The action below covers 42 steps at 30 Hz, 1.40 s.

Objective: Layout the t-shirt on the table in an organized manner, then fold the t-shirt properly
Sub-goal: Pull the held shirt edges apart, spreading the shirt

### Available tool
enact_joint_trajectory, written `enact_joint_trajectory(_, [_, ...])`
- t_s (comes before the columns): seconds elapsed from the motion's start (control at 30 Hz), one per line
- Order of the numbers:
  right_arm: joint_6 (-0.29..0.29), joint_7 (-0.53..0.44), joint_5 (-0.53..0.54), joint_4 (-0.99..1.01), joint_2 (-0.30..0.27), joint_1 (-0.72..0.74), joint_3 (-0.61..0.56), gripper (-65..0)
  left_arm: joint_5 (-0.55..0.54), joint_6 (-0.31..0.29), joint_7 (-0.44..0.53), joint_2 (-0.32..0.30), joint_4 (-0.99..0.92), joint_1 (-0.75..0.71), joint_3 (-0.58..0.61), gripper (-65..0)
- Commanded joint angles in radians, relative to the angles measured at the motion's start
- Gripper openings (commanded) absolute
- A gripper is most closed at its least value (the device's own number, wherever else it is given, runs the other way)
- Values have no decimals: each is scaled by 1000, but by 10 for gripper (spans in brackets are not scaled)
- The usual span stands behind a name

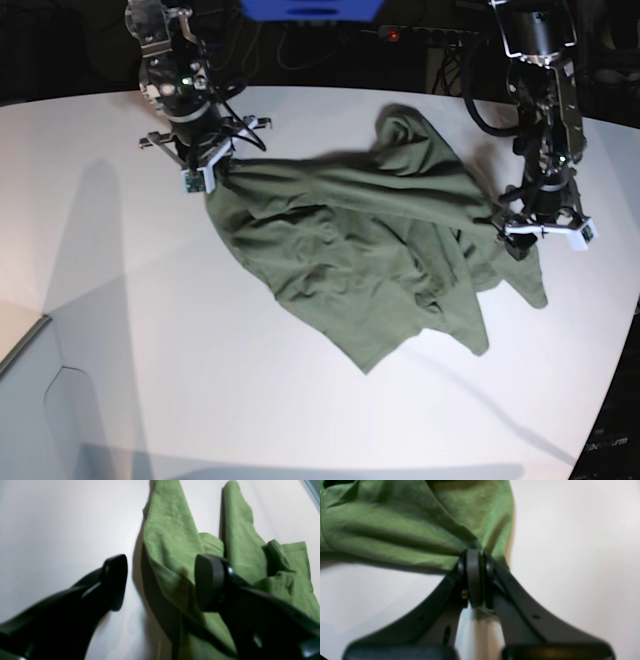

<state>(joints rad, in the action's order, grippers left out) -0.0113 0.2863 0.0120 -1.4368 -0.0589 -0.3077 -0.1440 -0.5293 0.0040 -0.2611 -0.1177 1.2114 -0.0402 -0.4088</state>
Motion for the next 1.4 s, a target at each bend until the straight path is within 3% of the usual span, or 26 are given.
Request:
enact_joint_trajectory(0.0, [1,14,-4,-5,-5,2,4,-650,-4,-8,18,-7,14,15,1,-251])
enact_joint_trajectory(0.1, [1,14,-4,-5,-5,2,4,-650,-4,-8,18,-7,0,32,4,-254])
enact_joint_trajectory(0.17, [1,14,-4,-5,-5,2,4,-650,-4,-8,18,-7,-23,33,4,-295])
enact_joint_trajectory(0.4, [1,14,-4,-5,-6,2,4,-650,-4,-6,18,-6,-35,49,0,-637])
enact_joint_trajectory(0.43, [1,14,-4,-5,-6,2,4,-650,-5,-5,18,-6,-29,46,0,-650])
enact_joint_trajectory(1.0, [1,14,-4,-12,-28,34,5,-650,-5,-3,18,-7,336,-85,-3,-650])
enact_joint_trajectory(1.37, [0,14,-4,-45,-28,61,156,-650,-5,-6,18,-7,419,-155,-74,-650])
